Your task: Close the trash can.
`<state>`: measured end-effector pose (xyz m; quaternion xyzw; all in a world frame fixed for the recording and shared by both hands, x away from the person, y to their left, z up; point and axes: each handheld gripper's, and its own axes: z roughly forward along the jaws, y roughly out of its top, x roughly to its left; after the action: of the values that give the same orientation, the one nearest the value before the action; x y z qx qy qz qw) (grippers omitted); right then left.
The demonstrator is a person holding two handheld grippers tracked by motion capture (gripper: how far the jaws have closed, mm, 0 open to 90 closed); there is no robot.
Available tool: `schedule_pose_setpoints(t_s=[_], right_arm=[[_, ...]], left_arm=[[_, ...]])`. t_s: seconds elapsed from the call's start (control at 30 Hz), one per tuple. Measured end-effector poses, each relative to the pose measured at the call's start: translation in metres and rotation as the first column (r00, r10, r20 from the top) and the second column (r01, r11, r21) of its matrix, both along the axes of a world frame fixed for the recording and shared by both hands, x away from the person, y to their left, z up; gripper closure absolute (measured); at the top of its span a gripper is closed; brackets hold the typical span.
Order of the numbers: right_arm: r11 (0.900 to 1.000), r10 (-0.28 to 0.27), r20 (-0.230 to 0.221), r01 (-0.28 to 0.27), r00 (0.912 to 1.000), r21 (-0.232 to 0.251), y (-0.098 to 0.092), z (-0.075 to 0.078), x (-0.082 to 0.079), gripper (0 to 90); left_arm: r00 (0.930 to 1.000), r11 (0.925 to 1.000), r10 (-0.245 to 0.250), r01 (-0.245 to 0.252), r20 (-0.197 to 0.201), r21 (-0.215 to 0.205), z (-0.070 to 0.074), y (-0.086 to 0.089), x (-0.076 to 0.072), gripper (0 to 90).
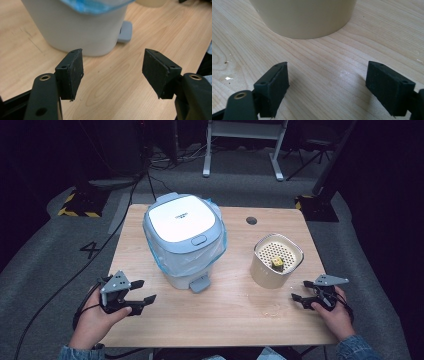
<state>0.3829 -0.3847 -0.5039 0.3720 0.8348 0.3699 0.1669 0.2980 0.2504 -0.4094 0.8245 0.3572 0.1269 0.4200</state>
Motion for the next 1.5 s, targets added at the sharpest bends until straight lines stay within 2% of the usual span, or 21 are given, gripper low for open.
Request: schedule_pose_setpoints(t_s=[0.23, 0.5, 0.77, 0.83, 0.93, 1.0, 1.13, 1.17, 1.37, 1.5], right_arm=[[1.0, 0.0, 0.0, 0.0, 1.0, -0.001, 0.0, 0.0, 0.0, 18.6], [1.0, 0.0, 0.0, 0.0, 1.0, 0.0, 0.0, 0.0, 0.0, 18.6], [1.0, 0.0, 0.0, 0.0, 1.0, 0.0, 0.0, 0.0, 0.0, 18.6], [1.0, 0.0, 0.0, 0.0, 1.0, 0.0, 0.0, 0.0, 0.0, 18.6], [1.0, 0.0, 0.0, 0.0, 1.0, -0.001, 0.0, 0.0, 0.0, 18.6], [1.0, 0.0, 0.0, 0.0, 1.0, 0.0, 0.0, 0.0, 0.0, 18.6], [1.0, 0.0, 0.0, 0.0, 1.0, -0.001, 0.0, 0.0, 0.0, 18.6], [1.0, 0.0, 0.0, 0.0, 1.0, -0.001, 0.0, 0.0, 0.0, 18.6], [1.0, -0.001, 0.0, 0.001, 1.0, -0.001, 0.0, 0.0, 0.0, 18.6], [1.0, -0.006, 0.002, 0.006, 1.0, -0.003, 0.0, 0.0, 0.0, 17.4]], left_arm=[[0.9979, 0.9978, 0.023, -0.019, -0.061, 0.063, -0.029, -0.001, 0.01, 33.9], [0.9946, 0.9931, 0.021, -0.009, -0.101, 0.117, -0.057, -0.004, 0.012, 33.4], [0.9949, 0.9894, 0.037, -0.023, -0.095, 0.143, -0.076, -0.009, 0.011, 31.5], [0.9958, 0.9851, 0.04, -0.026, -0.083, 0.17, -0.079, -0.01, 0.012, 31.0], [0.996, 0.9841, 0.053, -0.04, -0.072, 0.173, -0.085, -0.012, 0.013, 30.2], [0.9956, 0.9797, 0.063, -0.049, -0.069, 0.195, -0.088, -0.012, 0.014, 29.4], [0.9951, 0.9824, 0.092, -0.084, -0.036, 0.167, -0.093, -0.009, 0.015, 25.2], [0.9939, 0.985, 0.103, -0.097, -0.037, 0.143, -0.095, -0.009, 0.015, 23.0], [0.9894, 0.98, 0.137, -0.128, -0.05, 0.153, -0.096, -0.009, 0.02, 14.3], [0.9836, 0.9751, 0.172, -0.162, -0.055, 0.152, -0.096, -0.01, 0.022, 13.4]])
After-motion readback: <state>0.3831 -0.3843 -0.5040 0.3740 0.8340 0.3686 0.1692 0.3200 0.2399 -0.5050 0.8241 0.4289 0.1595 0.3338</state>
